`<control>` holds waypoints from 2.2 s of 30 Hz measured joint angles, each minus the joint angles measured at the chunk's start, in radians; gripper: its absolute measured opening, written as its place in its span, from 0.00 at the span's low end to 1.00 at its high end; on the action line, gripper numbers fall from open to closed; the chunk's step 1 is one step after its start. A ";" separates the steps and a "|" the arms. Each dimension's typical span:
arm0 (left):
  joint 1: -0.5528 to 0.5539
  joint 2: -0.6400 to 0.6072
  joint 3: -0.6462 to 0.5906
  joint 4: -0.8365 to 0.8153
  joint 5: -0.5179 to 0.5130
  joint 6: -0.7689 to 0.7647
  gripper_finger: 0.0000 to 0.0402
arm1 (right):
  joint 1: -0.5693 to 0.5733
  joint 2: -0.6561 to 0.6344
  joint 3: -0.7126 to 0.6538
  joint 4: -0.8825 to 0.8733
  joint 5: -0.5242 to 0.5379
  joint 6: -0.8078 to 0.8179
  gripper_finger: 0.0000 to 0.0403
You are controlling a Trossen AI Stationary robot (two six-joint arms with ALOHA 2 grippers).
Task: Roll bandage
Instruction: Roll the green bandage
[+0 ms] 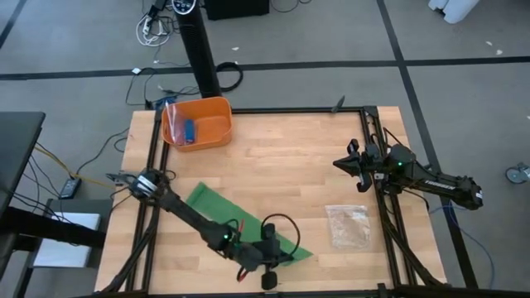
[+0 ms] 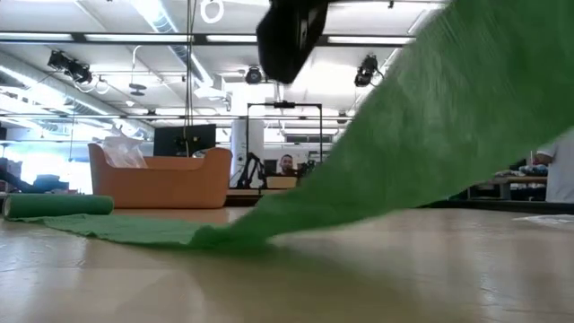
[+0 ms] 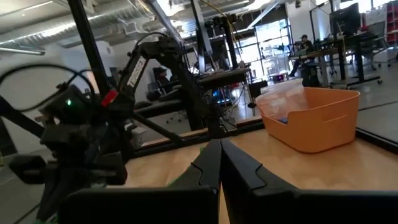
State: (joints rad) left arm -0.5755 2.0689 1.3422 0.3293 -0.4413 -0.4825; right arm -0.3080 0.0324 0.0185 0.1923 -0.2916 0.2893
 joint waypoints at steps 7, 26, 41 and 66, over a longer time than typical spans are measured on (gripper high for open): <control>-0.018 0.128 0.003 0.200 -0.035 -0.071 0.02 | 0.000 0.000 0.001 -0.013 0.000 0.002 0.02; -0.014 0.168 0.003 0.327 -0.134 -0.093 0.36 | 0.000 0.000 -0.009 -0.038 0.001 0.016 0.02; -0.082 0.073 0.001 0.048 -0.278 -0.125 0.37 | 0.237 0.014 -0.010 -0.036 -0.147 0.104 0.00; -0.017 0.068 -0.122 0.039 0.011 -0.197 0.03 | 0.738 0.631 0.148 0.312 0.378 -0.126 0.00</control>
State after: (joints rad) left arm -0.5924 2.1368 1.2205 0.3679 -0.4302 -0.6799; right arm 0.4301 0.6632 0.1665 0.5041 0.0868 0.1629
